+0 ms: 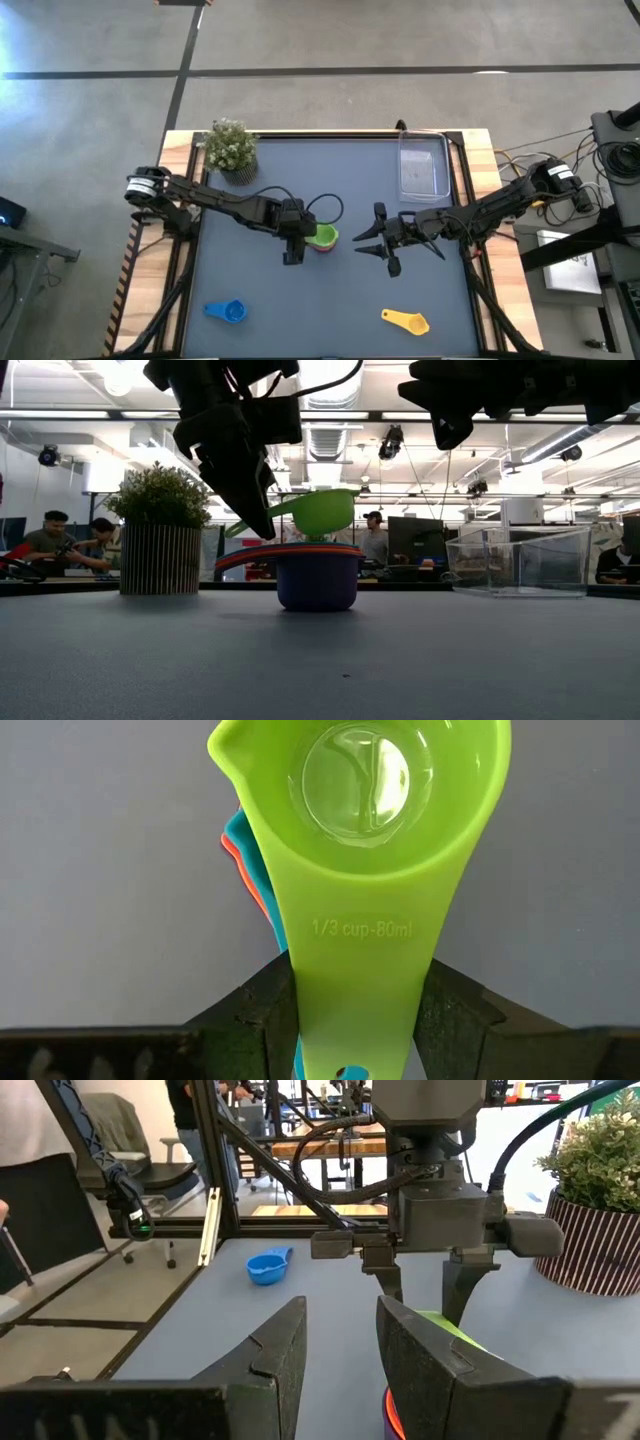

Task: Nest measuring cups in basket
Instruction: Stack the green measuring cup on top of the light blue measuring cup, then stack the blue measuring cup on top of the green measuring cup

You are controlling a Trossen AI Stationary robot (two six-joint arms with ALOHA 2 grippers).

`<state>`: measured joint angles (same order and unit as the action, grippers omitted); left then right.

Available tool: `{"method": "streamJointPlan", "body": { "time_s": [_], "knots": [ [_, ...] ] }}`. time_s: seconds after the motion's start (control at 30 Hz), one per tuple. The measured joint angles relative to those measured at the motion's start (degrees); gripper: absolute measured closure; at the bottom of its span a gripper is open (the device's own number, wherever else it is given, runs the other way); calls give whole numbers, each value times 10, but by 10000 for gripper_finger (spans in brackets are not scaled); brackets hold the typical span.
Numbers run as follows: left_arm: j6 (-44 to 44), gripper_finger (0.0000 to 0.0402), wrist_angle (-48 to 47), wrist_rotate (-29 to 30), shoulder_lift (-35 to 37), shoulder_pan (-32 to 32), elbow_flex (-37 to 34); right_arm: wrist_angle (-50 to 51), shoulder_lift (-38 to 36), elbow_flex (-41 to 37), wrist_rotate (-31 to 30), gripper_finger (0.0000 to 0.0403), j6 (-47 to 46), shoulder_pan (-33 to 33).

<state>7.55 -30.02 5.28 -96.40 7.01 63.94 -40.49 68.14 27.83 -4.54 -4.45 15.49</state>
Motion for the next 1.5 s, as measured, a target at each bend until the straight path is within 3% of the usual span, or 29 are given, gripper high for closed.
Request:
{"method": "streamJointPlan", "body": {
  "time_s": [0.57,0.97,1.3,1.5],
  "knots": [
    [2,208,-1,1,0,0,0,7,0,0,0,291,4,0],
    [7,205,-89,2,36,-1,0,13,0,0,0,291,6,0],
    [74,205,-169,2,97,33,-10,26,0,0,0,291,6,0],
    [150,205,-176,1,136,94,-49,77,-16,0,15,291,7,1]
  ]
}}
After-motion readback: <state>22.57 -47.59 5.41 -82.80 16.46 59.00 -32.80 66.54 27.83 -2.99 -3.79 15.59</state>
